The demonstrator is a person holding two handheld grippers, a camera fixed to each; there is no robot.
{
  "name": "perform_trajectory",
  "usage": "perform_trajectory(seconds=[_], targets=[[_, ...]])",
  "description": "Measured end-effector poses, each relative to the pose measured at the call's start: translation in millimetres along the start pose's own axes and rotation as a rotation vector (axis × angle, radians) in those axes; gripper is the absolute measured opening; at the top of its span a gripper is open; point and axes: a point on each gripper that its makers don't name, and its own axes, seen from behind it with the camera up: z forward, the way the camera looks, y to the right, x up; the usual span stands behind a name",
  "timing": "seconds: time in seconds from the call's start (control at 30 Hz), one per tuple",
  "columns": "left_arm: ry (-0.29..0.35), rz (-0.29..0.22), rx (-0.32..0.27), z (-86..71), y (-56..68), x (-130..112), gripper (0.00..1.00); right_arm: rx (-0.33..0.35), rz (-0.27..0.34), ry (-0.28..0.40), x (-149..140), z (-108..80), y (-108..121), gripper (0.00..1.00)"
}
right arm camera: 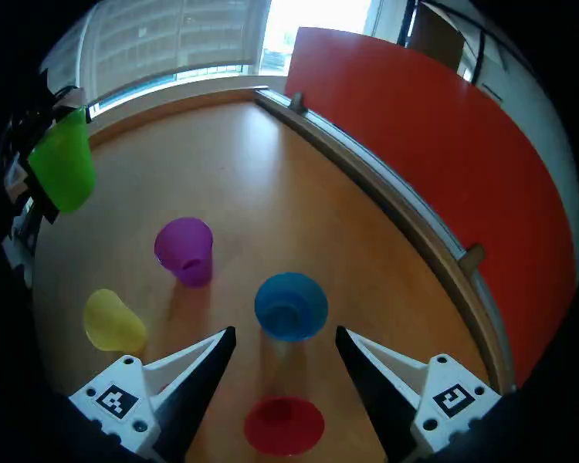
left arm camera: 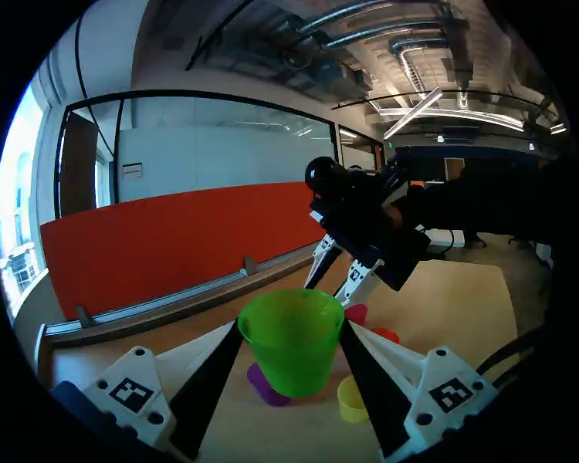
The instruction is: Pour water
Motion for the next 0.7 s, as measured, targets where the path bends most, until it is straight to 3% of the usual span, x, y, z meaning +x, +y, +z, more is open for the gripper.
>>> perform_trajectory(seconds=[0.7], targets=[[-0.006,-0.011,-0.004,-2.7,-4.5,-10.3,0.88,0.017,-0.005,-0.094,-4.2,29.3,7.1,1.00]])
